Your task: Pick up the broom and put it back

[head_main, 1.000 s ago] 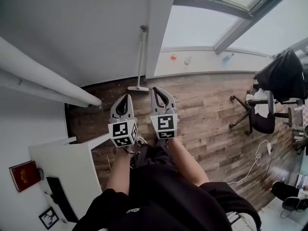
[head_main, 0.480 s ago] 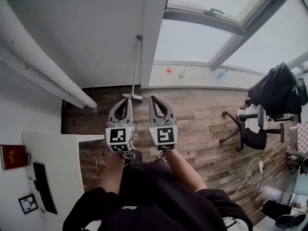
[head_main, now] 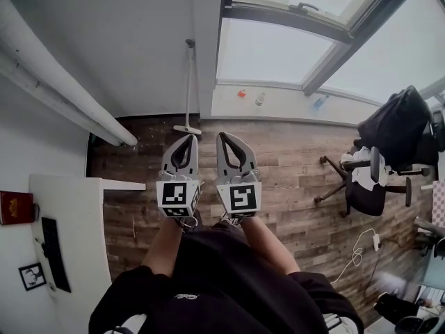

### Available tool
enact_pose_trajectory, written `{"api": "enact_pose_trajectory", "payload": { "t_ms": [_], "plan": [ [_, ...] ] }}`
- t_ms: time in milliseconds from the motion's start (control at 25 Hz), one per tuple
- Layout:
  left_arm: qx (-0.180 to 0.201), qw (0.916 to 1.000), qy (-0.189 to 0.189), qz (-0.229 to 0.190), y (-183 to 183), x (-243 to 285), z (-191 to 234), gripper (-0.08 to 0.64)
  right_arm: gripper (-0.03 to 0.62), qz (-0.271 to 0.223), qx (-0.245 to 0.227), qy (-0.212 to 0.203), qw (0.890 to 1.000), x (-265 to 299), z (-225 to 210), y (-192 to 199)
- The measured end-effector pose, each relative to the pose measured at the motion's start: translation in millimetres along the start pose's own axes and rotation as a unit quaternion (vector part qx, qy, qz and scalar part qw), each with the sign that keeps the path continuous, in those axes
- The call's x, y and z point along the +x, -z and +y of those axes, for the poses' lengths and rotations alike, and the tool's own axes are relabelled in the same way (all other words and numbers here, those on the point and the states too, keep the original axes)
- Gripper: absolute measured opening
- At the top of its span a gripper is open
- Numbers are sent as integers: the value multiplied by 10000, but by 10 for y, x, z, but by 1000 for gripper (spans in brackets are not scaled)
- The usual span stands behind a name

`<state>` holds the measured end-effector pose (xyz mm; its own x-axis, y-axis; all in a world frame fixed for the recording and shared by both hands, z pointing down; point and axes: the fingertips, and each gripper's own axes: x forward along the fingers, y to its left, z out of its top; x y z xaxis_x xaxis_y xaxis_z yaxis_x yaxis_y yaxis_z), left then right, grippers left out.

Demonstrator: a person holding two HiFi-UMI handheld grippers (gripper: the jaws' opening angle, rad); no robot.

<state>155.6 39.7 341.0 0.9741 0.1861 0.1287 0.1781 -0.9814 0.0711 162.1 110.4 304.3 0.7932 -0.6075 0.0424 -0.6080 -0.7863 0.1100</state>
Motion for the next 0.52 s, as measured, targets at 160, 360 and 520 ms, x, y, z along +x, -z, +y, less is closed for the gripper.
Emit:
{"api": "enact_pose_trajectory", "payload": {
  "t_ms": [160, 360, 520],
  "plan": [
    [88, 9999, -29, 46, 43, -34, -147, 2, 21, -36, 97, -33, 9999, -126, -80, 9],
    [164, 9998, -76, 58, 13, -84, -237, 2, 21, -58, 149, -102, 9998, -200, -102, 21],
    [163, 9998, -44, 42, -23, -92, -300, 2, 21, -63, 153, -135, 9998, -217, -119, 14]
  ]
}}
